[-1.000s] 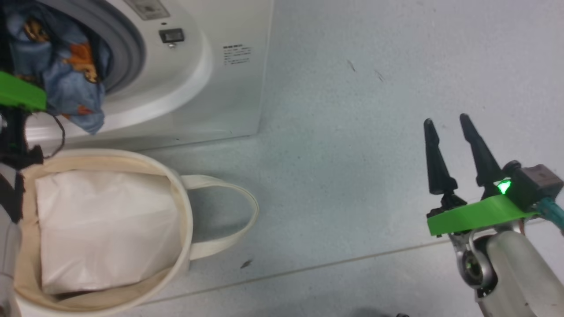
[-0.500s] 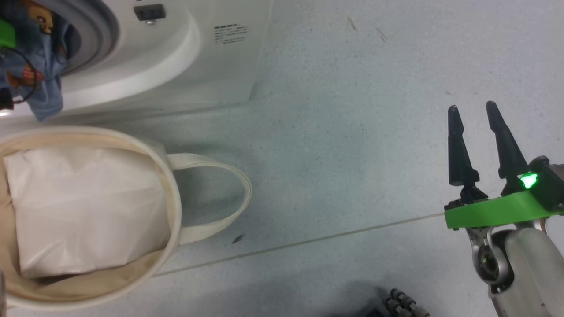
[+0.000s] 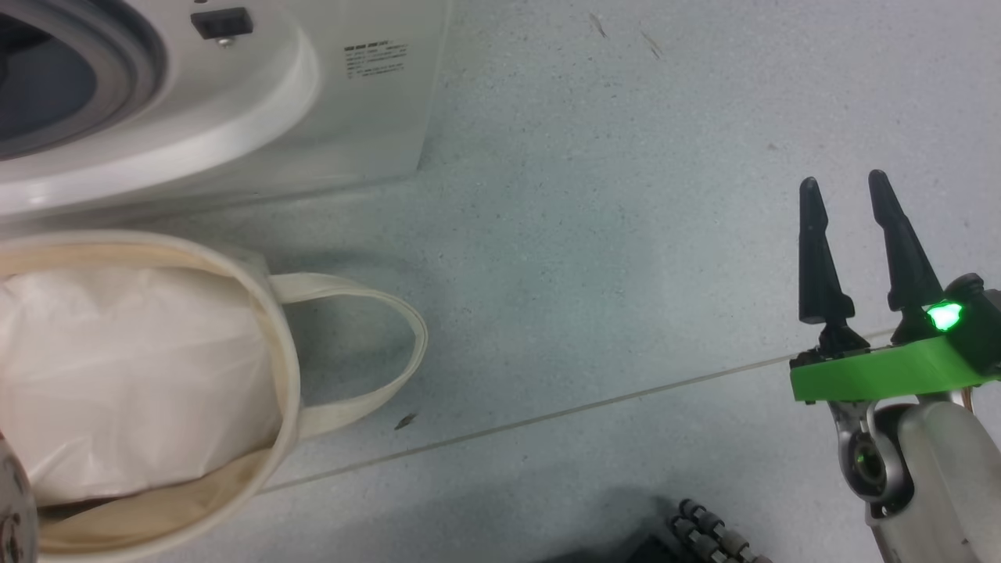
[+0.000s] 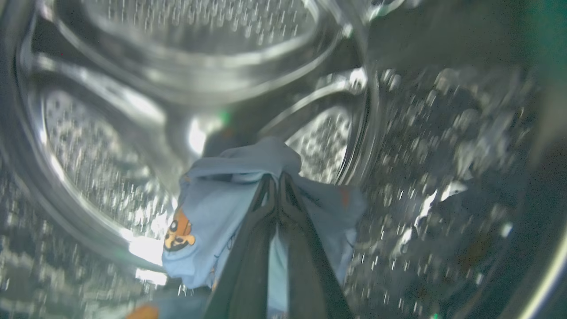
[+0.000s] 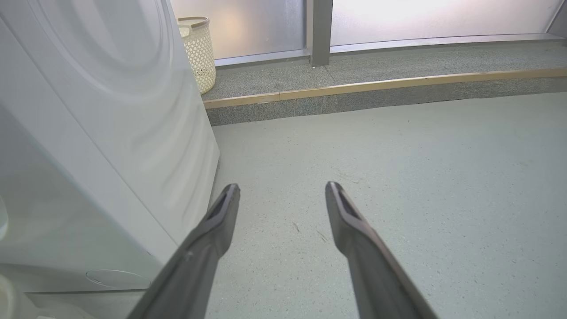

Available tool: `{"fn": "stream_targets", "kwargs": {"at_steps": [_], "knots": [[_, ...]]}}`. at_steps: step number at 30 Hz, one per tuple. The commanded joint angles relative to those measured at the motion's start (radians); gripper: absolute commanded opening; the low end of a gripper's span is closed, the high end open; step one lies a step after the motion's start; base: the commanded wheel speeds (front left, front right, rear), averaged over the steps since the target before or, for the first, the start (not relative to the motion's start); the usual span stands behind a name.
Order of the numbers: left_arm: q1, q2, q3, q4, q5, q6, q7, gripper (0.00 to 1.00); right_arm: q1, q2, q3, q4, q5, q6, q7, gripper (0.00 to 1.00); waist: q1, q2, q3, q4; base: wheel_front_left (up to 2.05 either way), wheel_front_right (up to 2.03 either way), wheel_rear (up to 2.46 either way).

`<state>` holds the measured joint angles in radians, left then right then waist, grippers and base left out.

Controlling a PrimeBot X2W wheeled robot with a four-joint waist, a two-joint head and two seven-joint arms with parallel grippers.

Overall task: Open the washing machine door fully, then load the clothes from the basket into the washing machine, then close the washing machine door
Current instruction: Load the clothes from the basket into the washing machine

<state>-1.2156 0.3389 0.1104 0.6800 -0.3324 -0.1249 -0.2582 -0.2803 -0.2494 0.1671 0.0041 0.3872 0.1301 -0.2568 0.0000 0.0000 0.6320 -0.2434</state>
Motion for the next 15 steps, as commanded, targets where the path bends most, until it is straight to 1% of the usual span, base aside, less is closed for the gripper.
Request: {"fn": "stream_targets", "kwargs": {"at_steps": [1, 4, 6, 7, 8, 11, 15], "knots": [[-0.011, 0.046, 0.012, -0.012, 0.007, -0.006, -0.004, 0.0, 0.025, -0.004, 0.013, -0.026, -0.004, 0.001, -0.005, 1.0, 0.0, 0.0, 0.002, -0.003, 0.0, 0.0, 0.0], [-0.017, 0.047, -0.013, 0.019, 0.012, -0.006, -0.004, 0.0, 0.023, -0.003, 0.013, -0.026, -0.004, 0.001, -0.005, 1.0, 0.0, 0.0, 0.004, -0.006, 0.0, 0.0, 0.0], [-0.026, 0.043, -0.03, 0.066, 0.009, -0.006, -0.004, 0.0, 0.021, -0.003, 0.013, -0.025, -0.005, 0.001, -0.005, 1.0, 0.0, 0.0, 0.003, -0.006, 0.0, 0.0, 0.0], [-0.03, 0.038, -0.044, 0.109, 0.003, -0.006, -0.004, 0.87, 0.022, -0.003, 0.014, -0.023, -0.005, 0.001, -0.005, 1.0, 0.0, 0.0, 0.002, -0.006, 0.0, 0.0, 0.0], [-0.036, 0.03, -0.061, 0.167, -0.007, -0.006, -0.003, 1.0, 0.023, -0.003, 0.013, -0.021, -0.005, 0.001, -0.005, 1.0, 0.0, 0.0, 0.0, -0.006, 0.0, 0.0, 0.0], [-0.076, 0.026, -0.107, 0.346, -0.007, -0.006, 0.075, 1.0, 0.024, -0.003, 0.016, -0.016, -0.004, 0.001, -0.005, 1.0, 0.0, 0.0, -0.007, -0.002, 0.0, 0.0, 0.0], [-0.126, 0.023, -0.137, 0.487, 0.009, 0.002, 0.118, 1.0, 0.018, 0.0, 0.025, -0.01, 0.0, 0.001, -0.005, 1.0, 0.0, 0.0, -0.022, 0.006, 0.0, 0.0, 0.0]]}}
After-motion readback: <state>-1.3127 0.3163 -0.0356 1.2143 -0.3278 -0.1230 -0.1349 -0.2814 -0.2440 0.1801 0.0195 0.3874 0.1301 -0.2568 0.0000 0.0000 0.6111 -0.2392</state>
